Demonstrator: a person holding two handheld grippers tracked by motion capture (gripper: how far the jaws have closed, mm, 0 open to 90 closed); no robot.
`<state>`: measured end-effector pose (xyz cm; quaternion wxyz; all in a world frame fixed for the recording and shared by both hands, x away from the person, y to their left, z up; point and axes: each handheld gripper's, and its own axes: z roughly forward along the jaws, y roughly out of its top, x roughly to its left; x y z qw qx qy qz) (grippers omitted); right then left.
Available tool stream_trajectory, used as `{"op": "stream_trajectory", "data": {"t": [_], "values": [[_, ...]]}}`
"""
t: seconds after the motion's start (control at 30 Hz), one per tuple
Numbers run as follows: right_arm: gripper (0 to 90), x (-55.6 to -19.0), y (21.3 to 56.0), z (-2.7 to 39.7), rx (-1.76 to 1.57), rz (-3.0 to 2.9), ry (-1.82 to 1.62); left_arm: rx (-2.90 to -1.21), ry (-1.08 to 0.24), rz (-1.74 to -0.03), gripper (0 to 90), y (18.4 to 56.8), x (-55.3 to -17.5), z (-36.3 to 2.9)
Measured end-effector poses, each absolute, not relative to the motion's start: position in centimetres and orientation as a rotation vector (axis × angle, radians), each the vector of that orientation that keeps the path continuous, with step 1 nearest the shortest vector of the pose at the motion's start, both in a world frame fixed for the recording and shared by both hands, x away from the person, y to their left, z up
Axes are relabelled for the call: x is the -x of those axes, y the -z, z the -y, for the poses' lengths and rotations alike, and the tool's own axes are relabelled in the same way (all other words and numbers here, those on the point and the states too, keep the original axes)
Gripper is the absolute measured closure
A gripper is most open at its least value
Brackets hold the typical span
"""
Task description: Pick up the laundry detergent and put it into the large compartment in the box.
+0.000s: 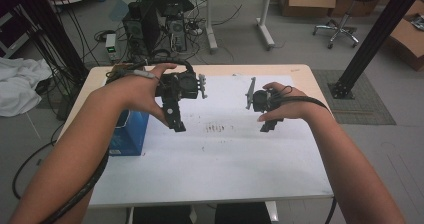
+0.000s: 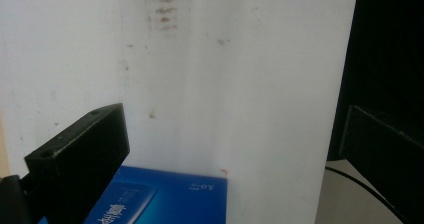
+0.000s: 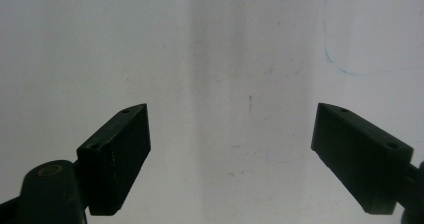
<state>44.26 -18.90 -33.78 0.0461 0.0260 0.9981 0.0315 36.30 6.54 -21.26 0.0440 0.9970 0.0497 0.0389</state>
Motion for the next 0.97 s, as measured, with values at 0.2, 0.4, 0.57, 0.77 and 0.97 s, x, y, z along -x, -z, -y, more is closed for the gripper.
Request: {"op": "stream_trajectory", "data": {"t": [0.2, 0.4, 0.57, 0.77, 0.97], "values": [[16.0, -44.24, 33.58, 19.13, -0.09, -3.046, -0.098, -3.04, -0.101, -0.147, 0.1, 21.55, -36.2, -6.15], [16.1, -44.19, 33.59, 19.06, -0.096, -3.044, -0.097, -3.043, -0.094, -0.143, 0.1, 21.63, -36.18, -6.01], [16.1, -44.29, 33.61, 18.91, -0.086, -3.044, -0.105, -3.034, -0.09, -0.138, 0.1, 21.53, -36.1, -5.89], [16.1, -44.27, 33.6, 18.89, -0.086, -3.043, -0.114, -3.034, -0.081, -0.148, 0.1, 21.57, -36.11, -5.85], [16.1, -44.2, 33.51, 18.87, -0.086, -3.038, -0.113, -3.03, -0.078, -0.143, 0.1, 21.61, -36.13, -5.69]]}}
